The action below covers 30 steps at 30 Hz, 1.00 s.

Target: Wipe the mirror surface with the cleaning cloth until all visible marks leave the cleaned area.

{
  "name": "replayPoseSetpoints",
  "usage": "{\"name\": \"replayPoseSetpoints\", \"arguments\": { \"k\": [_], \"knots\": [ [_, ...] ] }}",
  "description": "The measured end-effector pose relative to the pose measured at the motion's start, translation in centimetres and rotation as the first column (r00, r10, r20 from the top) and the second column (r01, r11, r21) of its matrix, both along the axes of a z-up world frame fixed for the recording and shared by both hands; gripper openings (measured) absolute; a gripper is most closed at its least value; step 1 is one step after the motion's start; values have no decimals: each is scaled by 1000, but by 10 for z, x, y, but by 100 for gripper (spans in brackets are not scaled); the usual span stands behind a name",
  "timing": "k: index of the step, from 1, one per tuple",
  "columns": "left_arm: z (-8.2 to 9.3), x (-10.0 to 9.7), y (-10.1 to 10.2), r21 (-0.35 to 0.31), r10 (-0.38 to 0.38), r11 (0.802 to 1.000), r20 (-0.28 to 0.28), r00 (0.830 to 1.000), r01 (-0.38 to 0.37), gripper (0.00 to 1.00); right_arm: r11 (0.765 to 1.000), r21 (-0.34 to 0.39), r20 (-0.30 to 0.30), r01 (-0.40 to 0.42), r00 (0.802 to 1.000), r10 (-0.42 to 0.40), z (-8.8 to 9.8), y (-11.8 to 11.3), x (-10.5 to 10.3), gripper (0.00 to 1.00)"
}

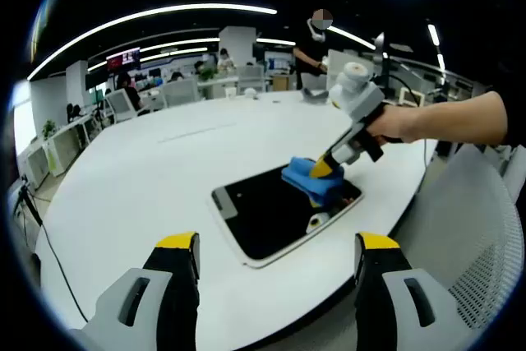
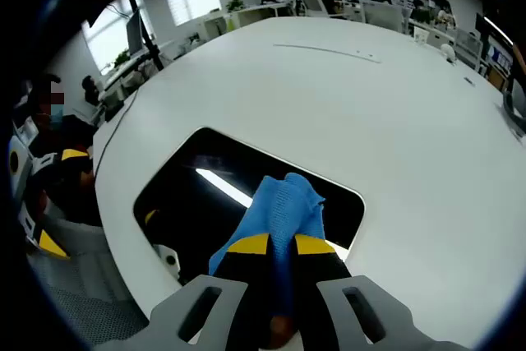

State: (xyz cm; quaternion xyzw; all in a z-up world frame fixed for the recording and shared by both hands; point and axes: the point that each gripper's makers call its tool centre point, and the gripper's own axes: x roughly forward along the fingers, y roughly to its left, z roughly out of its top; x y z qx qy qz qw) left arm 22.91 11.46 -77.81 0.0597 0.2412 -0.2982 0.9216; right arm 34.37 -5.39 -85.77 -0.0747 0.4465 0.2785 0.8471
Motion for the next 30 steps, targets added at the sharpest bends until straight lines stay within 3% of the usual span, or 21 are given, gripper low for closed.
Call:
{"name": "replayPoseSetpoints", "arguments": {
  "k": [13,30],
  "knots": [
    [2,1,0,-15,3,1000,8,1000,-3,78,999,-14,-1,30,1000,-30,0,-16,0,4],
    [-2,0,0,-13,4,1000,-22,1000,-4,76,999,-20,1,42,999,-42,0,-22,0,4]
  ]
}}
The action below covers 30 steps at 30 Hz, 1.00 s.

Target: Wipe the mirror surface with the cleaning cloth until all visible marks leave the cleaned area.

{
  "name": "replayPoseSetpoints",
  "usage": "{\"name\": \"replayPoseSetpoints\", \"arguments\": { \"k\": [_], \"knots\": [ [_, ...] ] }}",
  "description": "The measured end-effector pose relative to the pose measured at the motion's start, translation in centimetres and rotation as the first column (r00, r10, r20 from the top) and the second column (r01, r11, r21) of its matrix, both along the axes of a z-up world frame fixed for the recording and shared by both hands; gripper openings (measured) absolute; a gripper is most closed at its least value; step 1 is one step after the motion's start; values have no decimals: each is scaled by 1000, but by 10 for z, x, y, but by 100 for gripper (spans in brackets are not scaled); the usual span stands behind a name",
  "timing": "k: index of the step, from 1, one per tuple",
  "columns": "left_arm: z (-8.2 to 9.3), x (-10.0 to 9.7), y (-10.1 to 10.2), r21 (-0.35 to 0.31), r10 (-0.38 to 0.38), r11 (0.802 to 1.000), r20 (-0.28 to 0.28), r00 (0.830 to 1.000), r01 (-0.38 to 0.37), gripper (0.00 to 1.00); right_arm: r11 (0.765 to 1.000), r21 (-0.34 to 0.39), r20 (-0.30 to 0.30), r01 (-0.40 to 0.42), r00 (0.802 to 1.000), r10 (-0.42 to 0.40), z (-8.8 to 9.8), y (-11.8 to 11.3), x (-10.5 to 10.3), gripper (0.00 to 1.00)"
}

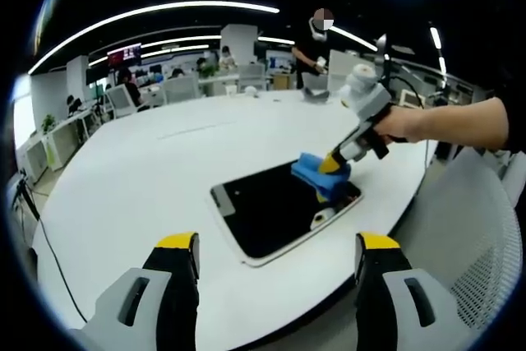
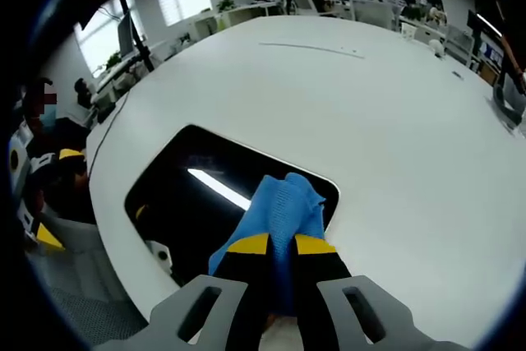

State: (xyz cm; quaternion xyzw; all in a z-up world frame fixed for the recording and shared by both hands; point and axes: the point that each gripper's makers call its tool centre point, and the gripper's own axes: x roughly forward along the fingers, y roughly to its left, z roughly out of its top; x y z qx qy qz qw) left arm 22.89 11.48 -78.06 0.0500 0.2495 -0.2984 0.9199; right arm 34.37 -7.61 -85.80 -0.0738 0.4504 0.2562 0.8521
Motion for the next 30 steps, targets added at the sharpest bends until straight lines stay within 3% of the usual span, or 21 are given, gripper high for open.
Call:
{"name": "replayPoseSetpoints", "arguments": {
  "k": [30],
  "knots": [
    [4,0,-1,0,-10,1000,24,1000,10,73,1000,-9,1,22,1000,-22,1,0,-6,4]
  ]
}}
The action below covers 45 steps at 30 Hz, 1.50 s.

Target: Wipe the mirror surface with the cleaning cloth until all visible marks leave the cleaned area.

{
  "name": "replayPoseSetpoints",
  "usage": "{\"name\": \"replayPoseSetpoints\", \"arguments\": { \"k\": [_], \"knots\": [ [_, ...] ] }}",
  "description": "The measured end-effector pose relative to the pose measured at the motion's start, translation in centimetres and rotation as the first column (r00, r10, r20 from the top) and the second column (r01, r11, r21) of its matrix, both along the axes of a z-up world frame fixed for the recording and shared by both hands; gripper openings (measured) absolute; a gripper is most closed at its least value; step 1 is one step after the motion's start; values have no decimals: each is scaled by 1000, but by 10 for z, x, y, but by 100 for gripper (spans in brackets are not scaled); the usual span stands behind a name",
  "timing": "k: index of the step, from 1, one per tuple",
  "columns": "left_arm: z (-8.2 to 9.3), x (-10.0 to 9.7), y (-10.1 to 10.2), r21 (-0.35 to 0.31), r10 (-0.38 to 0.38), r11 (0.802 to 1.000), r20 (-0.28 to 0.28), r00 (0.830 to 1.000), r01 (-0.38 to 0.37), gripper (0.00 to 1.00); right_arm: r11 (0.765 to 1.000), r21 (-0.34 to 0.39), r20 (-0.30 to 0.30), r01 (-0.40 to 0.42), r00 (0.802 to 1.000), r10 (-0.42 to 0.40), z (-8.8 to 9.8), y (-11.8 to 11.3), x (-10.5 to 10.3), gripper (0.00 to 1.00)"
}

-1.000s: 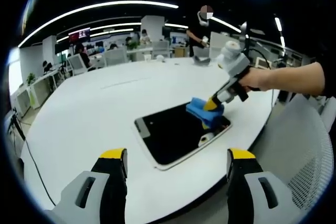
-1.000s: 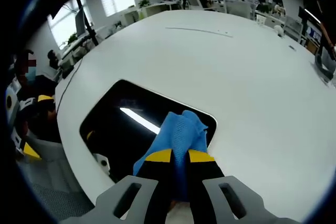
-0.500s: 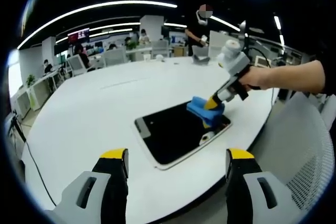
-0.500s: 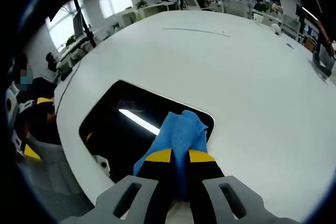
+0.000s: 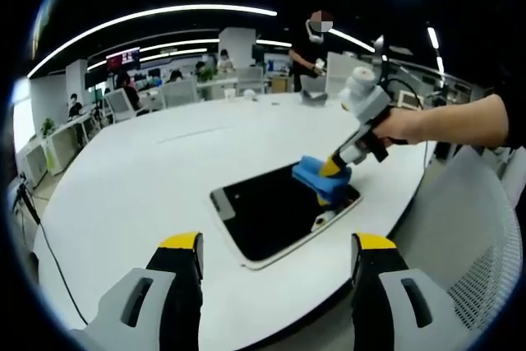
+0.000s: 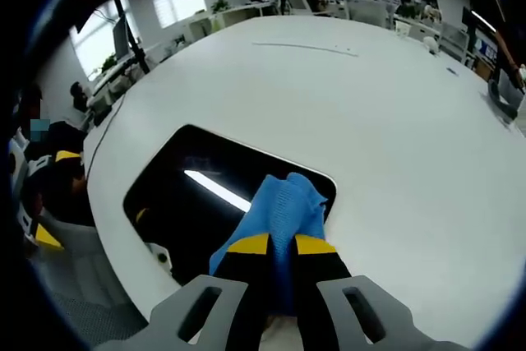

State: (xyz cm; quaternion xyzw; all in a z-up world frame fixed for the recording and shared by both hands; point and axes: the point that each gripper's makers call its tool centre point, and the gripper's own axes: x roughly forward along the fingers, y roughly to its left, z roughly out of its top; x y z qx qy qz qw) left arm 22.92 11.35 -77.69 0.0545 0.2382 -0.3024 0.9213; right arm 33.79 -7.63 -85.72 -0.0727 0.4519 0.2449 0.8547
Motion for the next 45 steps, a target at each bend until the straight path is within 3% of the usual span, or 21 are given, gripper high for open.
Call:
{"name": "replayPoseSetpoints", "arguments": {
  "k": [45],
  "knots": [
    [-2,-1,0,7,-2,1000,-11,1000,2,71,999,18,-24,-50,998,51,-1,4,-34,4]
  ]
}}
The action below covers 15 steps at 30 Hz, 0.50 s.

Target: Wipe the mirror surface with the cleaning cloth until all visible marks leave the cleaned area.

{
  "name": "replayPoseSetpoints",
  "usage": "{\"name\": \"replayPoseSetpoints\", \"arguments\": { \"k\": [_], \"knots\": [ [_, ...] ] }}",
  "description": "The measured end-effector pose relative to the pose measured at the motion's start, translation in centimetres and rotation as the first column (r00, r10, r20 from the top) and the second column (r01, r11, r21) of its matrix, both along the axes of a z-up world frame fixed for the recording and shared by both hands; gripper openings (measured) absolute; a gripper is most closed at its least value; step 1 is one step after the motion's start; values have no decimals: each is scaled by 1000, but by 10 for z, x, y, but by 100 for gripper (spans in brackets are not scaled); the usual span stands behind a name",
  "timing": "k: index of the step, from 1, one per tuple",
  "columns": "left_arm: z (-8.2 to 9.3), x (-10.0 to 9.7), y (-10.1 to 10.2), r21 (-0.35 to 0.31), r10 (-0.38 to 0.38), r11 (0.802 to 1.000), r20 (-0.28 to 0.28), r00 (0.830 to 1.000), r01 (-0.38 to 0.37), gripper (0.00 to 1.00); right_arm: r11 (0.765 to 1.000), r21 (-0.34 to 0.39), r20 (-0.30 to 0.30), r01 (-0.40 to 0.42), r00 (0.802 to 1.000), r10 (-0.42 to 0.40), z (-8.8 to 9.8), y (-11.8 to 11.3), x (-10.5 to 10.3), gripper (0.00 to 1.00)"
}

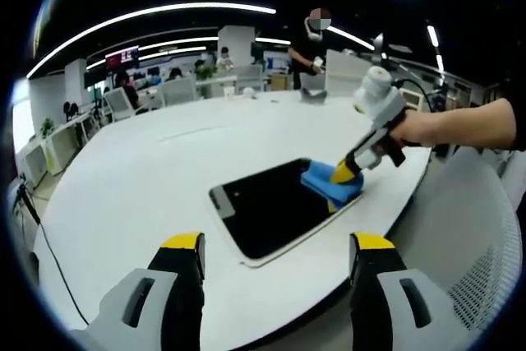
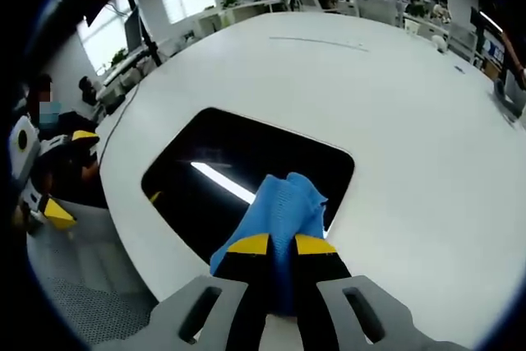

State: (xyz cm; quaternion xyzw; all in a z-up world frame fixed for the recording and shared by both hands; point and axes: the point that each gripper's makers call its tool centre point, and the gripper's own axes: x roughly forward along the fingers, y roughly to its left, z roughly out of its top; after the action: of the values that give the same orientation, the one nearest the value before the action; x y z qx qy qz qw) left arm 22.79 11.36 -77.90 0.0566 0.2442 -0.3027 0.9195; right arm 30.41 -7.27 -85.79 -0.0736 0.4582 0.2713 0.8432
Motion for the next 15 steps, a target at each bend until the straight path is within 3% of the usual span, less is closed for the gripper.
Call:
{"name": "replayPoseSetpoints", "arguments": {
  "k": [3,15],
  "knots": [
    [1,2,1,0,9,1000,10,1000,-9,74,1000,-1,-4,-4,1000,4,0,0,-2,4],
    [-1,0,1,4,8,1000,-3,1000,-8,72,1000,6,-24,-27,999,28,0,1,-13,4]
  ]
}}
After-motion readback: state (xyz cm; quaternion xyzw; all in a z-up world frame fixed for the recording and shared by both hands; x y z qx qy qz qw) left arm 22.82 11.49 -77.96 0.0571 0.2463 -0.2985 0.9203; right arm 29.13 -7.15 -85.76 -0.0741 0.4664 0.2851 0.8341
